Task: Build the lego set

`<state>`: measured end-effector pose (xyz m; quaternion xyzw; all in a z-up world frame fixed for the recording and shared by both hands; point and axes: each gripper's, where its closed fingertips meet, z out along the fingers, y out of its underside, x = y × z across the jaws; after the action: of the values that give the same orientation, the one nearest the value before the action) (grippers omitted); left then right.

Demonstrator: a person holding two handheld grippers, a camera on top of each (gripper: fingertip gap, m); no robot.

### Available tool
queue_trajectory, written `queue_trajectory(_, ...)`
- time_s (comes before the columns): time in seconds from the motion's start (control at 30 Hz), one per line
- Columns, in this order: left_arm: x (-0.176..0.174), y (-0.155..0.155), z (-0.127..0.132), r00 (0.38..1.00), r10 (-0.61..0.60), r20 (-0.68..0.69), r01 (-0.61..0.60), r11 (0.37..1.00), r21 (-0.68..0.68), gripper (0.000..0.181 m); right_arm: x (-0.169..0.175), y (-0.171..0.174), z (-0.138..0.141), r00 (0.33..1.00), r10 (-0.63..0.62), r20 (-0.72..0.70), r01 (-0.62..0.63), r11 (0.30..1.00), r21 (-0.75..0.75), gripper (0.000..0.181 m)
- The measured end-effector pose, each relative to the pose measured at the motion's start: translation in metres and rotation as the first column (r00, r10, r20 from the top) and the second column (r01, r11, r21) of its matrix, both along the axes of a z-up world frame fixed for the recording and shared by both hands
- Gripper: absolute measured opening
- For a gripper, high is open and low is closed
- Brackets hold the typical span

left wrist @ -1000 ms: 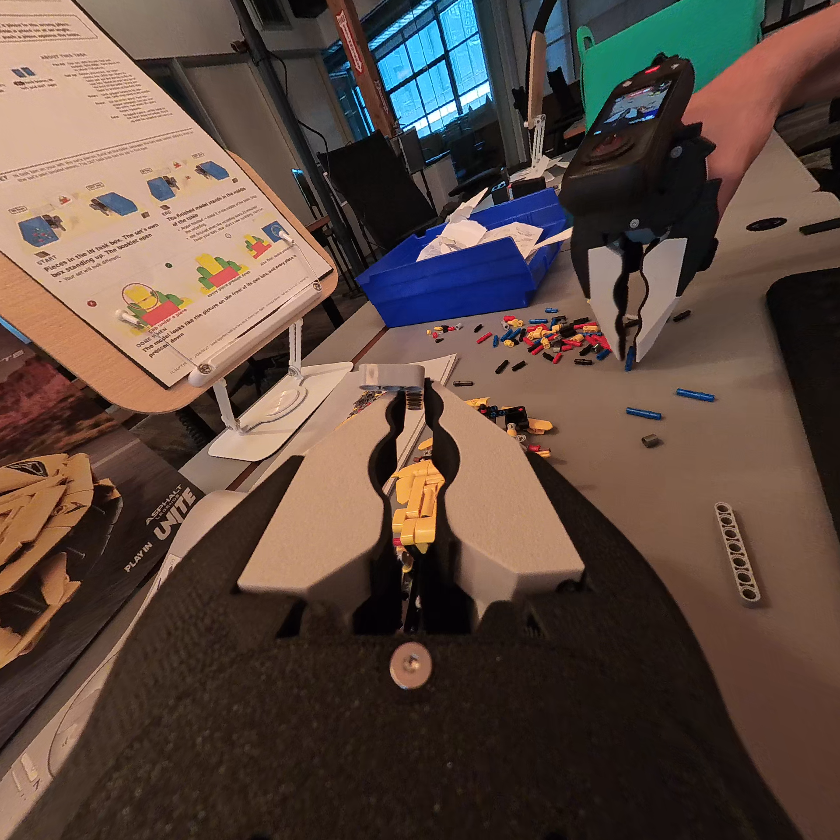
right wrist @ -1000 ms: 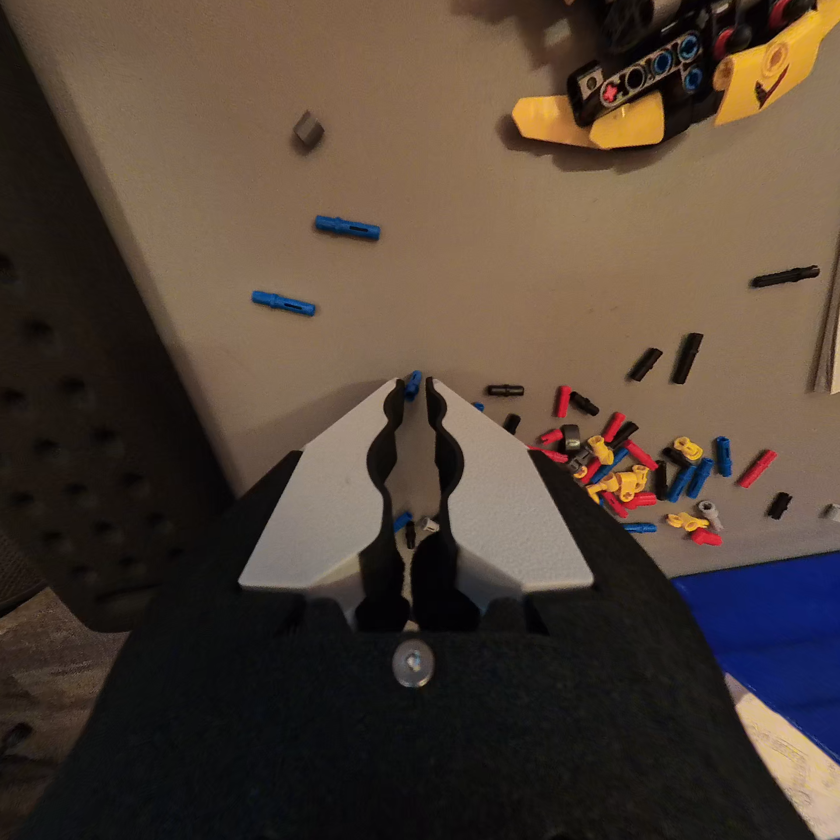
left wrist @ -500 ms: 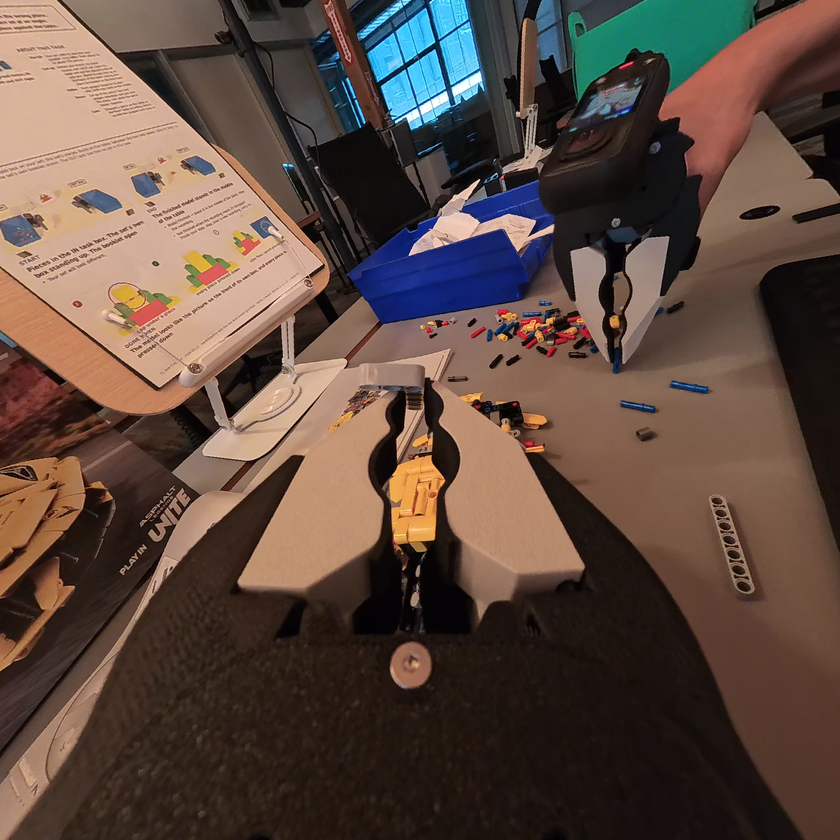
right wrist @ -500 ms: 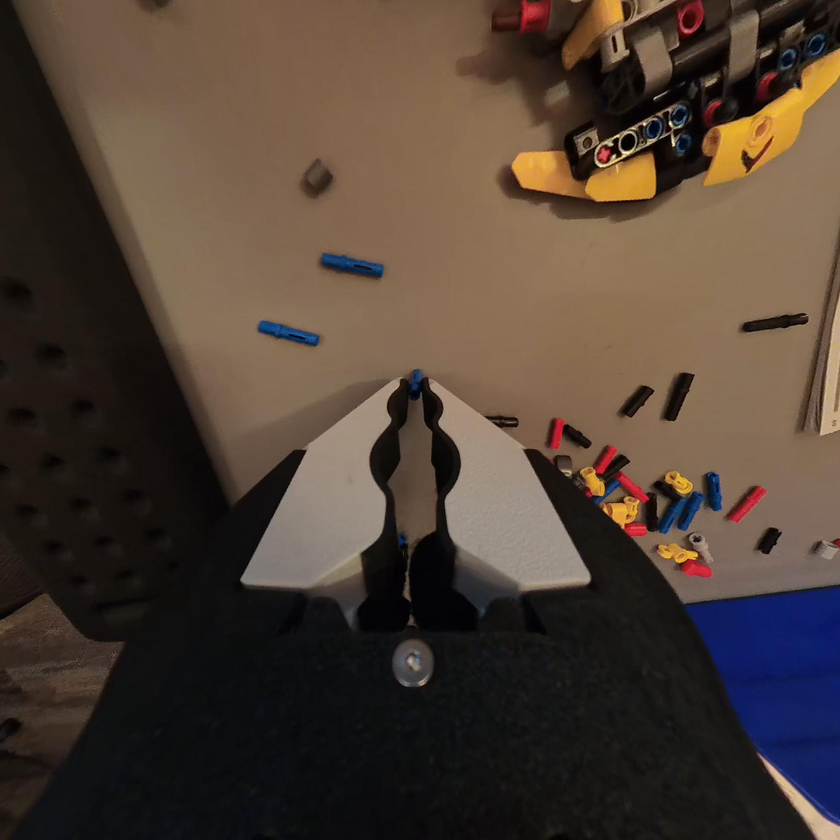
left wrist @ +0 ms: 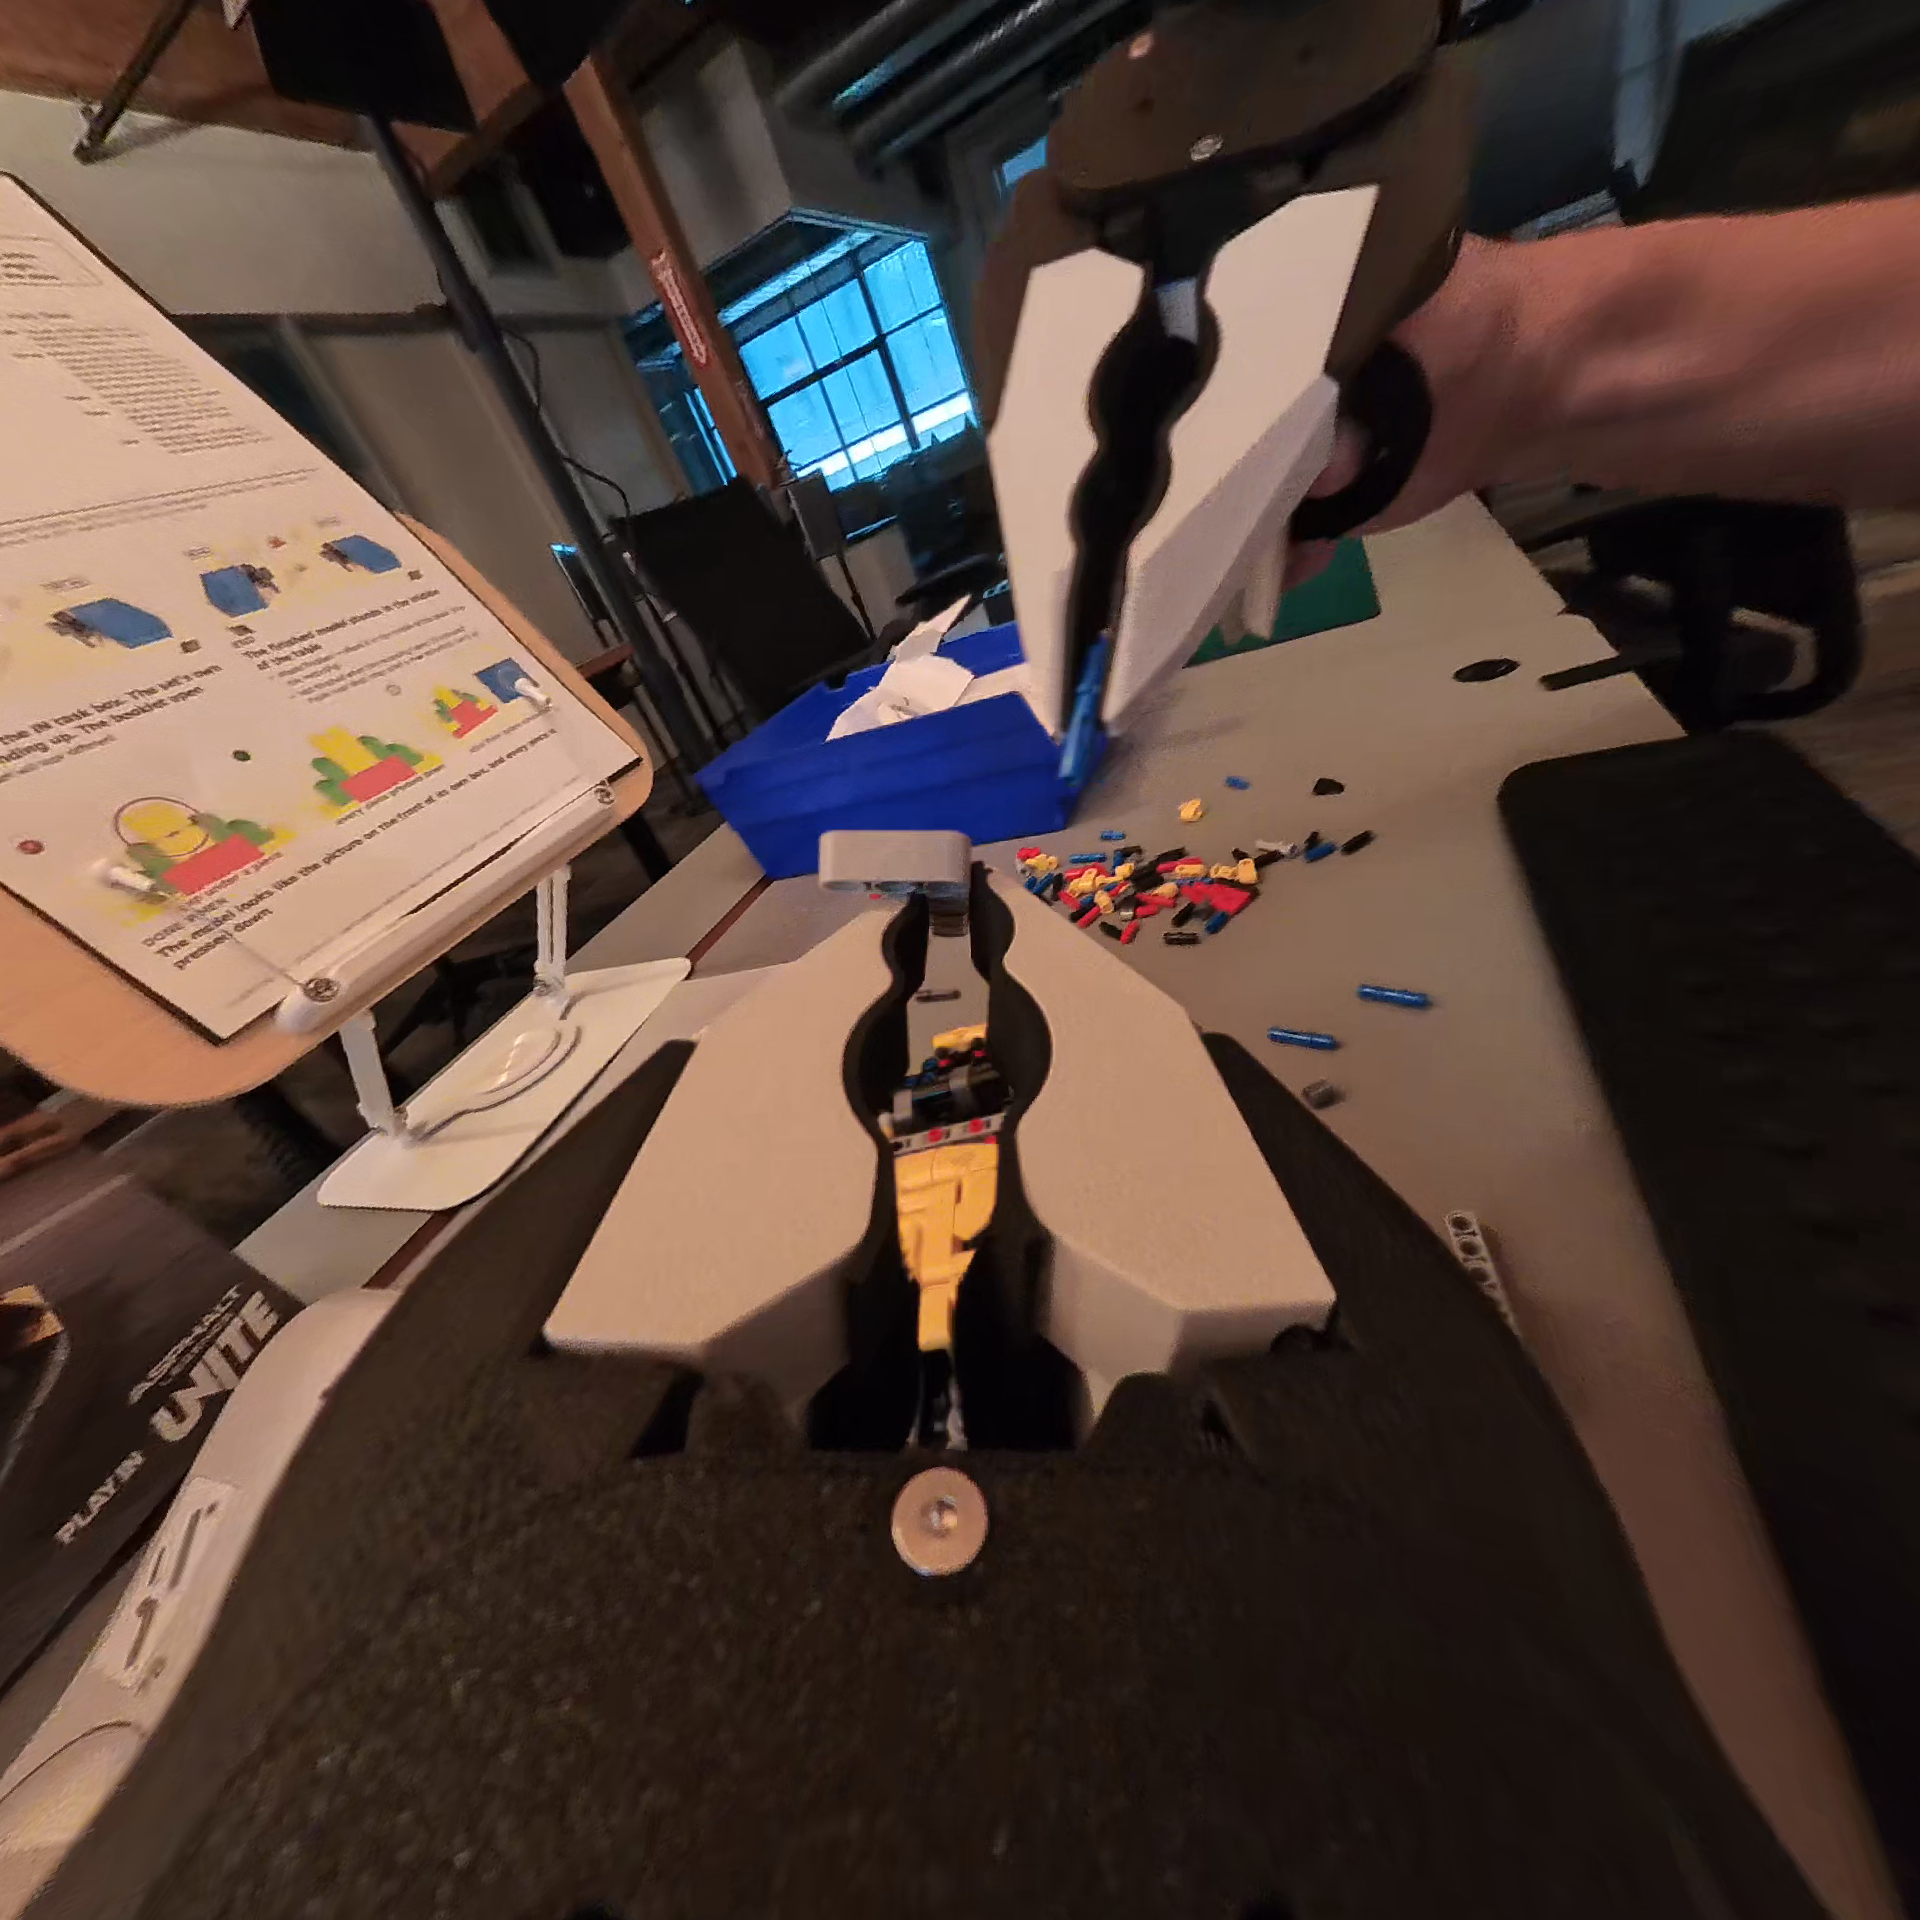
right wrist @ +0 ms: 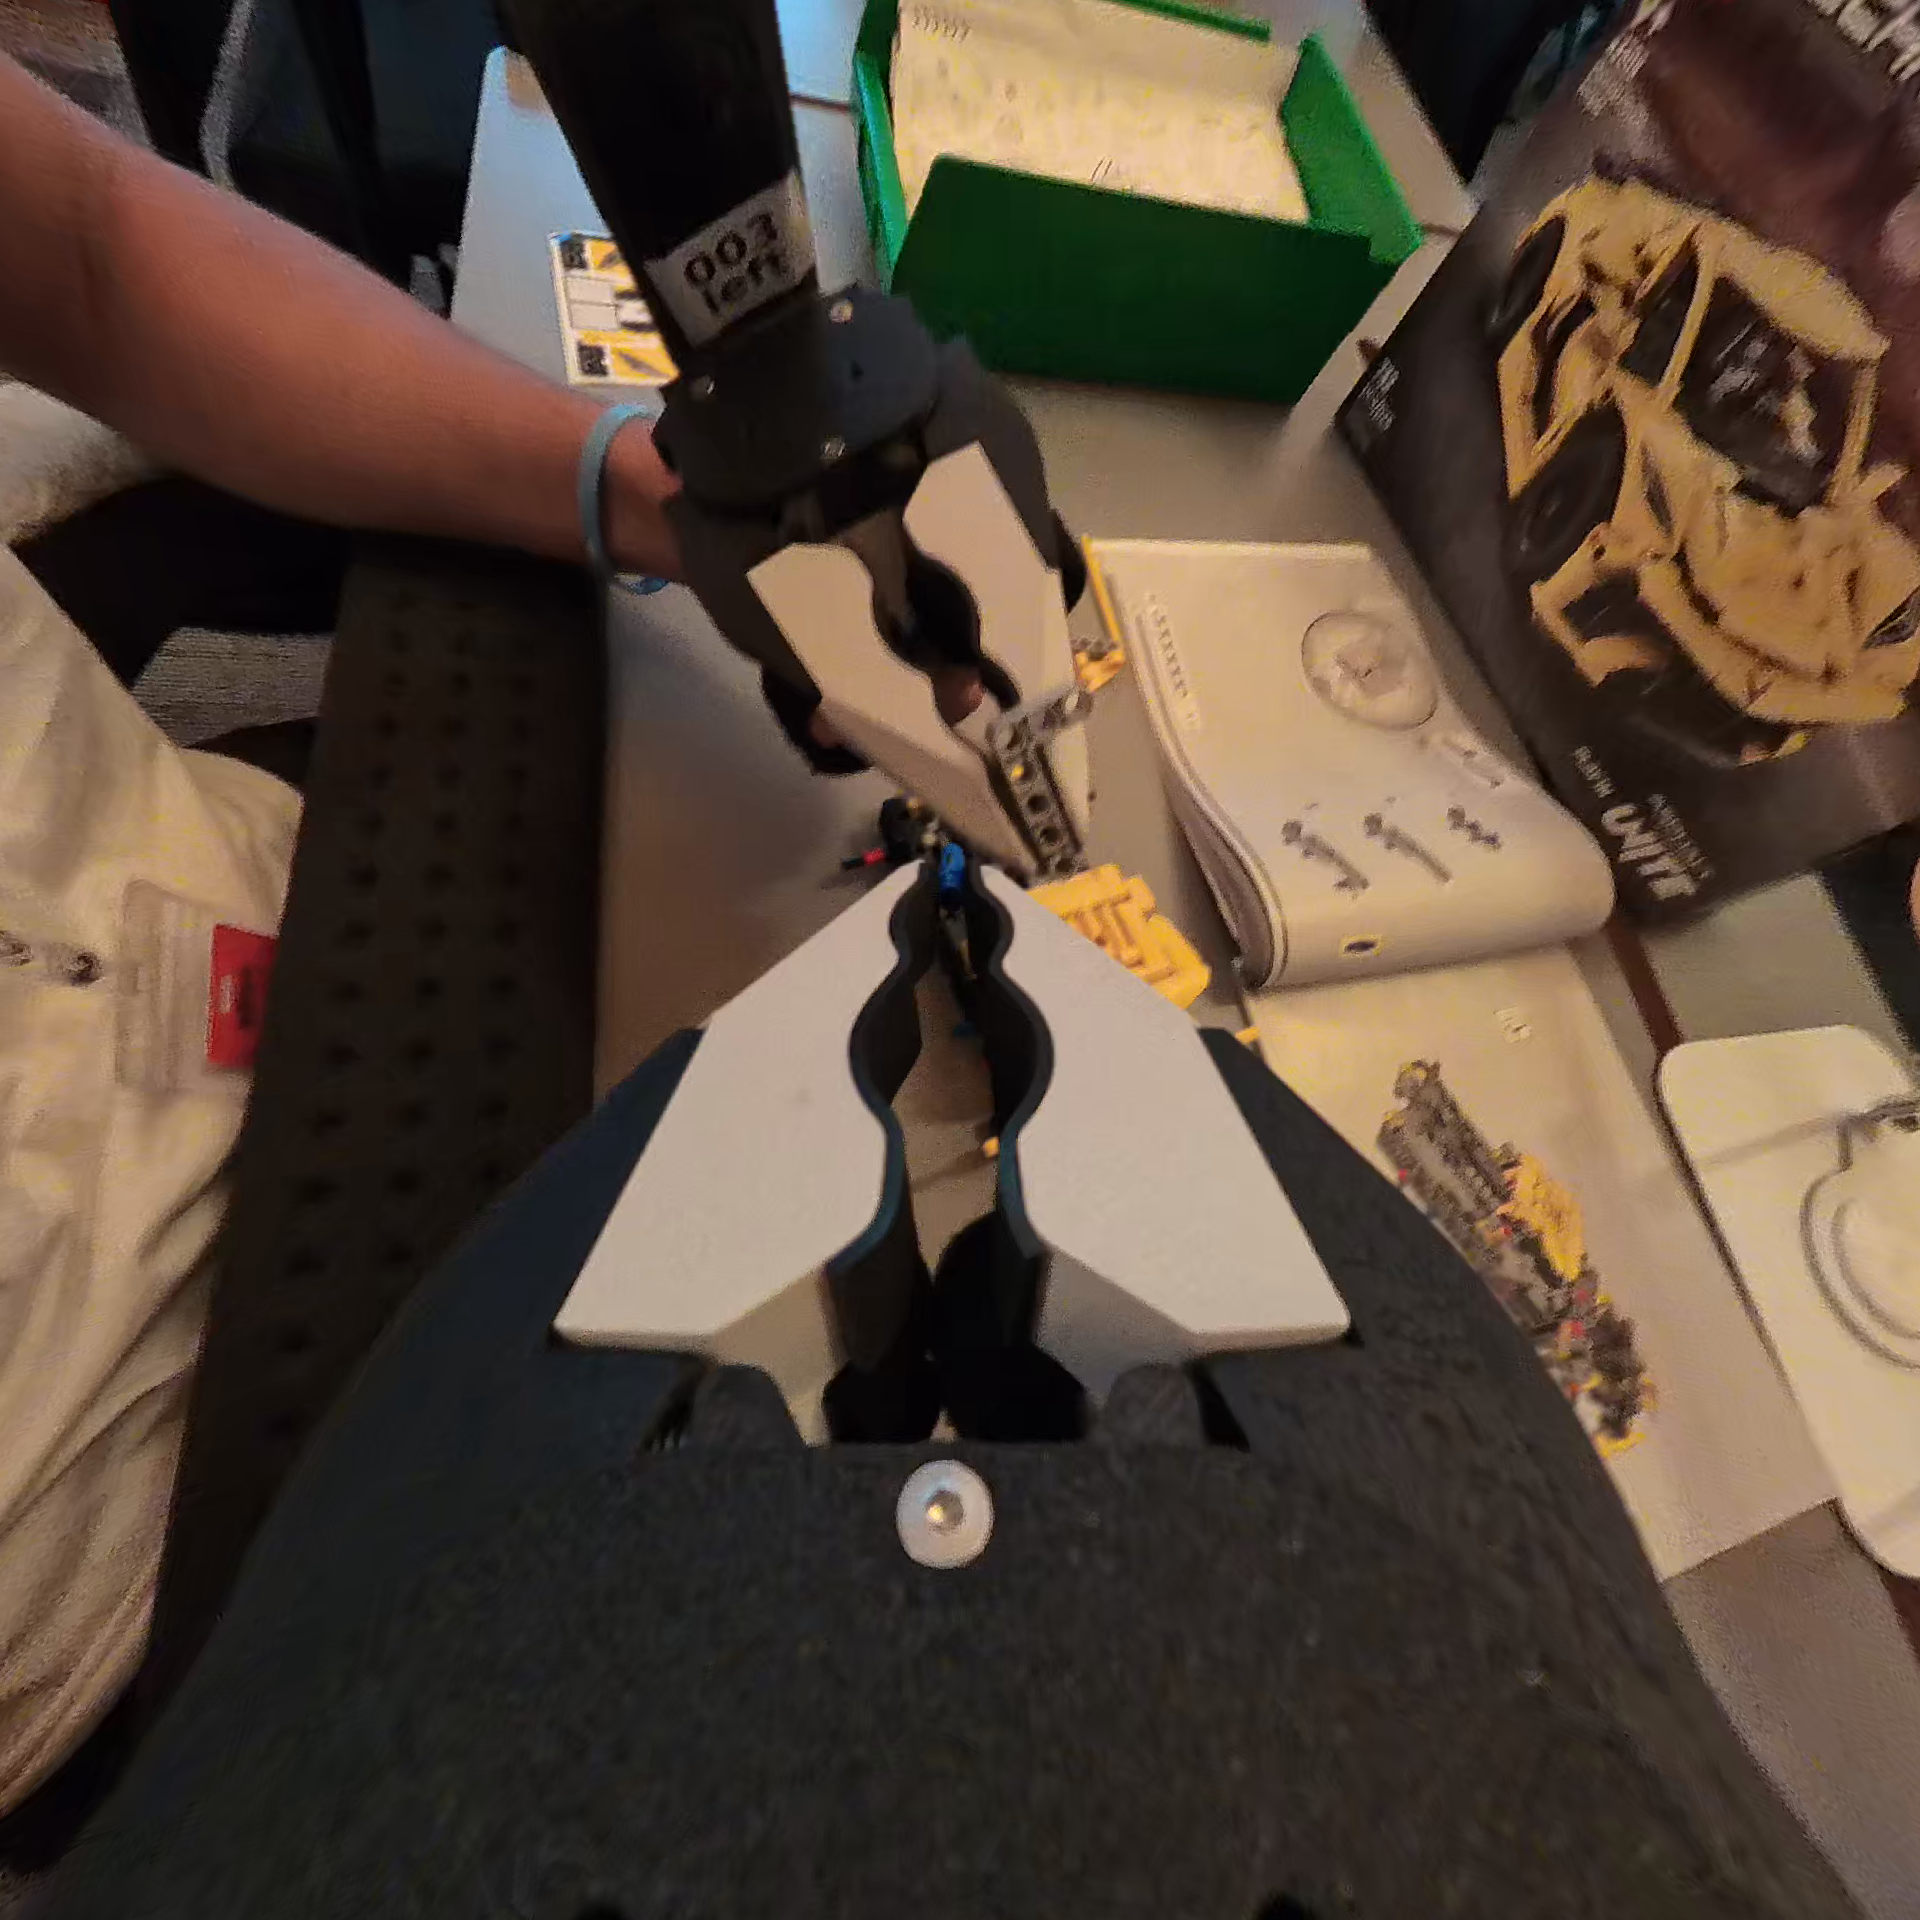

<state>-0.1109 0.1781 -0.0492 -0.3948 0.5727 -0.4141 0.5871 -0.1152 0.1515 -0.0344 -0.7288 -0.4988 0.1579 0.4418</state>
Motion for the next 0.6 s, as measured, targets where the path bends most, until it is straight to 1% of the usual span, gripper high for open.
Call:
queue_trajectory(0.07,0.0,-0.001,-0.001,1.0,-0.004,-0.006,0.005,1.0,0.009,0.007,-0.007,0.008,0.0,1.0,-0.004,0.03,0.003,0.999,0.032,0.003)
queue_trajectory(0.13,0.001,-0.003,-0.003,1.0,-0.001,-0.014,0.002,0.999,0.036,0.007,-0.007,0.018,-0.006,0.995,-0.035,0.089,0.029,0.998,0.063,0.003)
queue_trajectory(0.23,0.002,-0.004,-0.006,1.0,0.005,-0.022,-0.004,0.998,0.07,0.007,-0.006,0.022,-0.006,0.995,-0.033,0.093,0.028,0.998,0.049,0.003)
queue_trajectory(0.37,0.004,-0.003,-0.01,0.999,0.02,-0.046,-0.016,0.995,0.094,0.007,-0.006,0.02,-0.011,0.99,-0.004,0.139,0.0,1.0,0.023,0.003)
queue_trajectory(0.6,0.004,-0.004,-0.012,0.998,0.018,-0.052,-0.013,0.995,0.099,0.007,-0.006,0.02,-0.013,0.996,0.018,0.09,-0.017,1.0,-0.009,0.003)
